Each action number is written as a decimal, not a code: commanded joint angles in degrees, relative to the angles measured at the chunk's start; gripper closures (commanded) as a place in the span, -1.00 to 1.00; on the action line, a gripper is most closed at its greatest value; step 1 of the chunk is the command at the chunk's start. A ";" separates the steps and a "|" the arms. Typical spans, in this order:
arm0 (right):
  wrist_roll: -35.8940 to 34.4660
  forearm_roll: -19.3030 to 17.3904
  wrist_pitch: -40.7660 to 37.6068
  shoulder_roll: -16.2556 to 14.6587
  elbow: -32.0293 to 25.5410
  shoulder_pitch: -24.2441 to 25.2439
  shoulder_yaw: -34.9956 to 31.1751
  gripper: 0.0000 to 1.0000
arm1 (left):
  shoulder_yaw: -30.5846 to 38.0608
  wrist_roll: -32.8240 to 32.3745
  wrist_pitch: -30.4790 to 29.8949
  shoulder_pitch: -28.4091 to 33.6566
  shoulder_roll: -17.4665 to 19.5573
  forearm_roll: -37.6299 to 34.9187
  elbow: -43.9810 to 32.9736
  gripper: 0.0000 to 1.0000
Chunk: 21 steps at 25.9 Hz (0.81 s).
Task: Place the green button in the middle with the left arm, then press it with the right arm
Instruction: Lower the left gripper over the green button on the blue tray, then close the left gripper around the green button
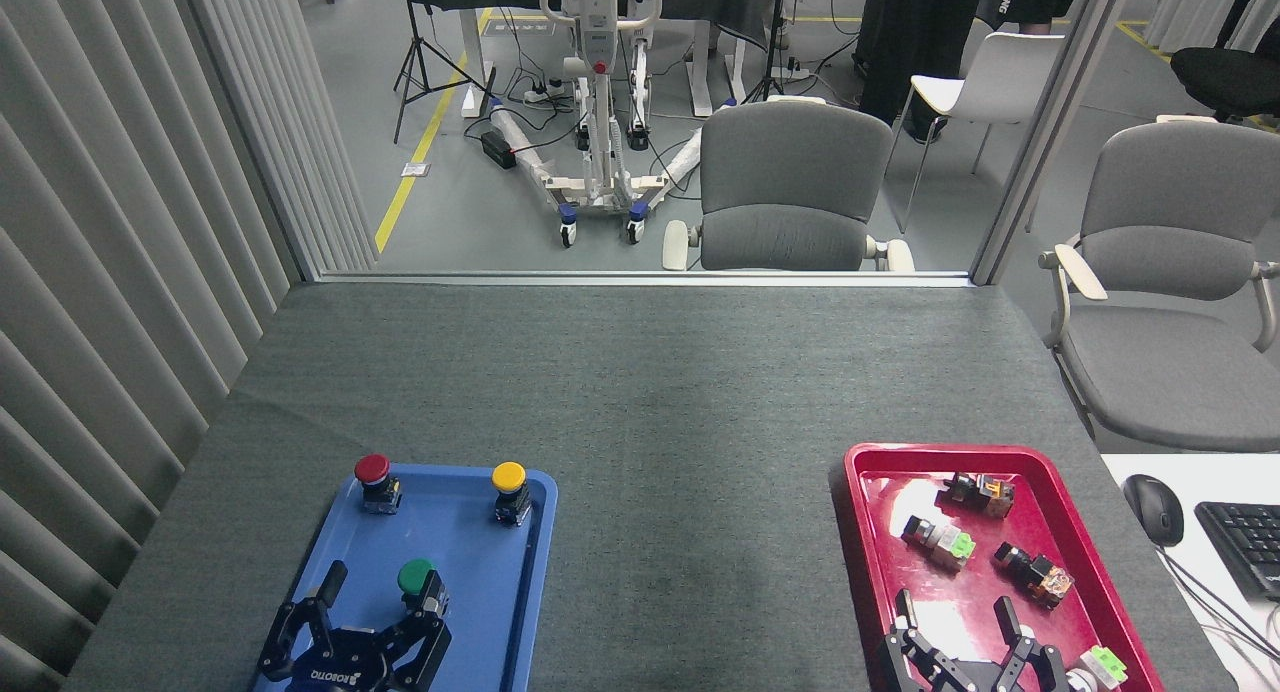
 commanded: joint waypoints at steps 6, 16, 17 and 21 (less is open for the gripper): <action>0.36 0.00 0.05 1.03 0.42 -0.76 -0.02 -0.99 | 0.08 1.62 -0.09 0.01 0.74 -0.18 4.86 -1.00; 0.27 0.18 0.22 1.38 0.24 -0.76 0.07 -1.00 | -0.98 1.62 -0.09 -6.14 2.06 -1.94 17.34 -0.98; 0.27 0.18 0.49 1.47 0.33 -0.76 -0.02 -1.00 | -0.98 1.62 0.00 -6.58 1.97 -2.64 18.04 -0.98; 0.10 0.18 2.60 1.12 0.33 -0.67 0.07 -1.00 | -2.12 1.79 -0.09 -7.73 1.89 -2.99 20.07 -0.98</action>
